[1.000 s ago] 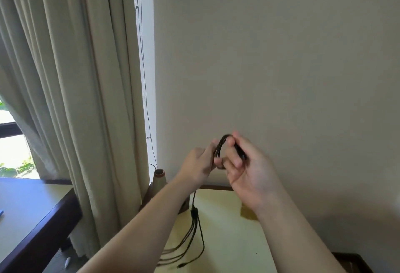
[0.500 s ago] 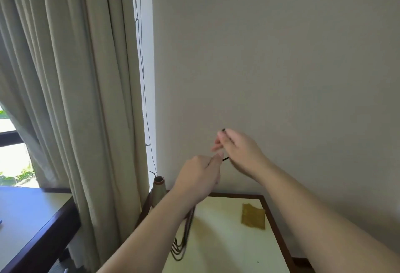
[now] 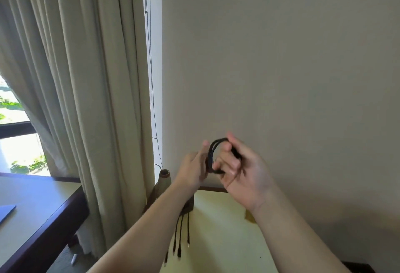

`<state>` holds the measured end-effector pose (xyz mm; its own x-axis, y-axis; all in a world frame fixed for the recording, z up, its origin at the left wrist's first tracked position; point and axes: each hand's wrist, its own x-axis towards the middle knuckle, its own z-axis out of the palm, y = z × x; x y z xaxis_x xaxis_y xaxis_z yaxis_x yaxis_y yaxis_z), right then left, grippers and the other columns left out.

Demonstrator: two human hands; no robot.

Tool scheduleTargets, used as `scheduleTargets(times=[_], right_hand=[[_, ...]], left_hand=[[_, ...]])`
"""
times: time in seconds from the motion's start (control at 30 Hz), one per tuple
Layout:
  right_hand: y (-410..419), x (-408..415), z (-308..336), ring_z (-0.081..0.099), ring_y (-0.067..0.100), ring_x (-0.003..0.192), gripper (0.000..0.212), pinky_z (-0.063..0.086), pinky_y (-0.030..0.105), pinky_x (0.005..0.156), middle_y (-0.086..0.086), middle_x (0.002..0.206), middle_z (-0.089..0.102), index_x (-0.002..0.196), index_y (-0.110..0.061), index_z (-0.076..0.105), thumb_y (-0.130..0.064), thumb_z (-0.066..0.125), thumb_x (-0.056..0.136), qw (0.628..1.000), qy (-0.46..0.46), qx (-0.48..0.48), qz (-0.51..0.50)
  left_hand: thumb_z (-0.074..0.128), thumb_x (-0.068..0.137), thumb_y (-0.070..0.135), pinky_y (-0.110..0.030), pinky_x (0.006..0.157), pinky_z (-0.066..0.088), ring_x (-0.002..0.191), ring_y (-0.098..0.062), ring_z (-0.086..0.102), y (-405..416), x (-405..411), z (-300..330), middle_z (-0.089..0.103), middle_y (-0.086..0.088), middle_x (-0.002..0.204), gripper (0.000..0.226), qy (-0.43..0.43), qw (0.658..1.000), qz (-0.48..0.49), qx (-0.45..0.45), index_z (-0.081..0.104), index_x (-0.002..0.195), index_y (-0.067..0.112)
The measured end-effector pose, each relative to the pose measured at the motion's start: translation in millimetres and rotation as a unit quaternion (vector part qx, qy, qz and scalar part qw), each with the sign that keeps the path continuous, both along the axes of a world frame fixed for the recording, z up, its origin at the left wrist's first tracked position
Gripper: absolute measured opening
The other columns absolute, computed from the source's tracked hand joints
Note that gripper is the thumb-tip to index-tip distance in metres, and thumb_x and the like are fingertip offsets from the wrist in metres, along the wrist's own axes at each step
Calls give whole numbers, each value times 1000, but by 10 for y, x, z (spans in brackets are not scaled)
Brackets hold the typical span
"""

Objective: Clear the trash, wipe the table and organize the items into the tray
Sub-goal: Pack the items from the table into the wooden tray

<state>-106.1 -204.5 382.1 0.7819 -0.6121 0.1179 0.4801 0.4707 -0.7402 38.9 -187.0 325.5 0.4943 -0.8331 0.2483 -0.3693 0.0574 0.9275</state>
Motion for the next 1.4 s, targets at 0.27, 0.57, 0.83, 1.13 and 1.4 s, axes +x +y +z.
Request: scheduleTargets(times=[0.27, 0.57, 0.83, 1.13, 1.4], right_hand=[[-341, -32, 192, 75, 29, 94, 32, 50, 41, 108, 21, 86, 77, 95, -4, 60, -28, 45, 111, 959, 9, -169, -226], [-788, -275, -421, 70, 5, 83, 42, 53, 27, 79, -7, 84, 76, 95, -19, 66, -48, 40, 109, 673, 430, -576, -174], [-617, -453, -876, 58, 29, 66, 75, 48, 42, 78, 22, 66, 67, 90, -4, 67, -65, 27, 105, 802, 466, -369, 66], [-240, -449, -831, 33, 16, 36, 42, 53, 33, 63, 1, 45, 42, 67, -11, 61, -37, 57, 99, 978, 193, -45, 59], [-250, -352, -1158, 50, 19, 51, 38, 59, 35, 73, 8, 60, 48, 77, -1, 63, -27, 58, 103, 980, 118, 122, -107]], left_hand=[[28, 108, 60, -27, 56, 37, 55, -11, 45, 194, -459, -440, 47, 6, 56, 69, 3, 998, -1, 56, 62, 82, 6], [48, 105, 51, -34, 60, 42, 76, -20, 61, 319, -391, -205, 66, 4, 81, 32, -325, 936, -17, 134, 65, 98, 25], [23, 106, 67, -39, 92, 47, 94, -18, 57, 241, -163, -146, 65, 9, 94, 55, -470, 848, -137, 202, 67, 120, 37], [25, 108, 60, -36, 69, 40, 65, -14, 52, 207, -409, -473, 56, 5, 64, 60, -160, 983, -57, 64, 54, 70, 24], [48, 109, 34, -29, 62, 42, 65, -14, 55, 331, -927, -908, 64, 1, 77, 34, 393, 919, -22, 25, 71, 91, 17]])
